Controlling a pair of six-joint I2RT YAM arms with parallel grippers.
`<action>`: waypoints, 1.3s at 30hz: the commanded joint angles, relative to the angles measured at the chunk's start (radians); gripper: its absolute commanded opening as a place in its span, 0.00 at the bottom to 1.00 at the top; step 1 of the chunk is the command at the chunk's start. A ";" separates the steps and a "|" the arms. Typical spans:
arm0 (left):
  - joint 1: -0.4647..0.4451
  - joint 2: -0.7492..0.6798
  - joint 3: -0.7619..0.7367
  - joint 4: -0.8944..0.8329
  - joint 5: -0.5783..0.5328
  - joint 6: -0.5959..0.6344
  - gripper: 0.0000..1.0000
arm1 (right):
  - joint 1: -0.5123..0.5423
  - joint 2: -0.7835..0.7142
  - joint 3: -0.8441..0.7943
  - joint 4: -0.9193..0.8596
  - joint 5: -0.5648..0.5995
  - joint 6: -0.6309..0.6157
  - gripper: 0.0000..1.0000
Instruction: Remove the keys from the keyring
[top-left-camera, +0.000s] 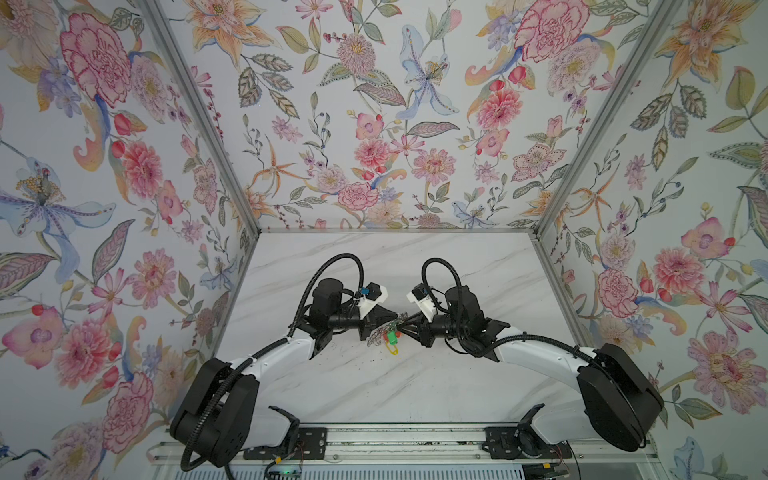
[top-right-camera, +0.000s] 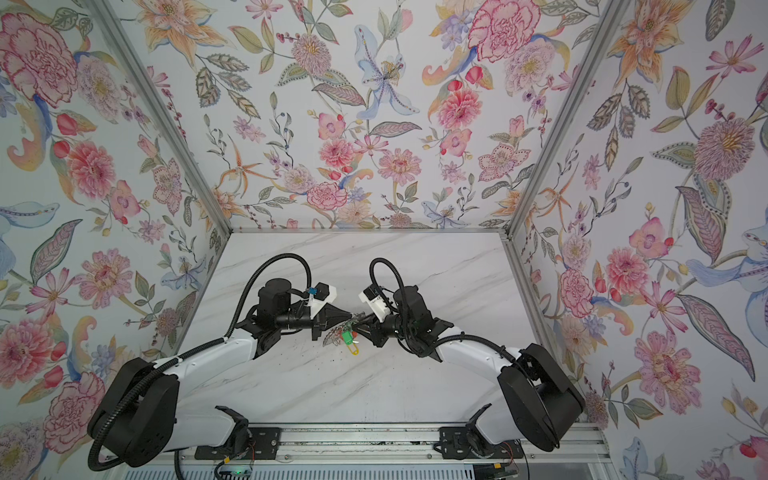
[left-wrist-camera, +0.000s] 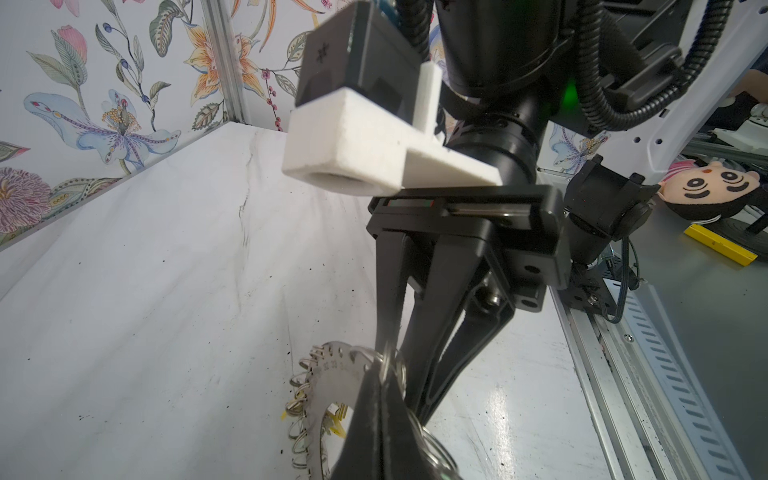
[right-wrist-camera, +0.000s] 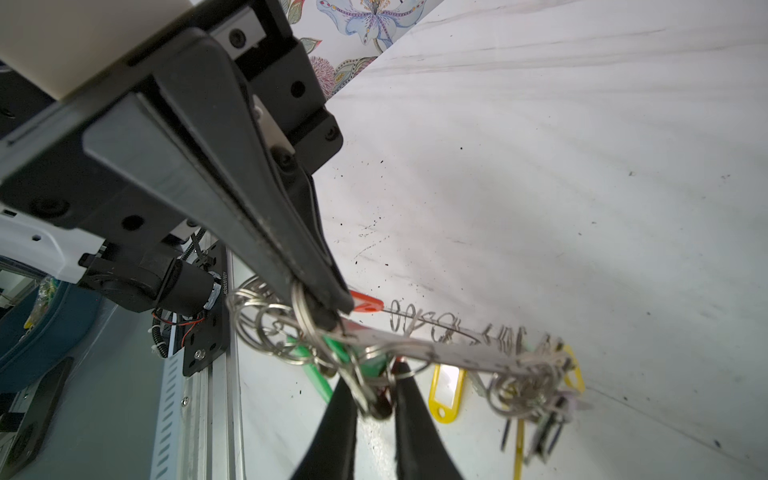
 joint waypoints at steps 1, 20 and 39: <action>-0.003 -0.037 0.010 0.045 0.030 0.007 0.00 | -0.016 -0.043 -0.014 -0.025 0.014 -0.003 0.15; -0.003 -0.050 0.000 0.051 0.024 0.002 0.00 | -0.045 -0.137 0.000 -0.187 0.117 -0.033 0.09; -0.004 -0.038 -0.003 0.063 0.030 -0.007 0.00 | -0.036 -0.193 -0.023 -0.125 -0.006 -0.012 0.30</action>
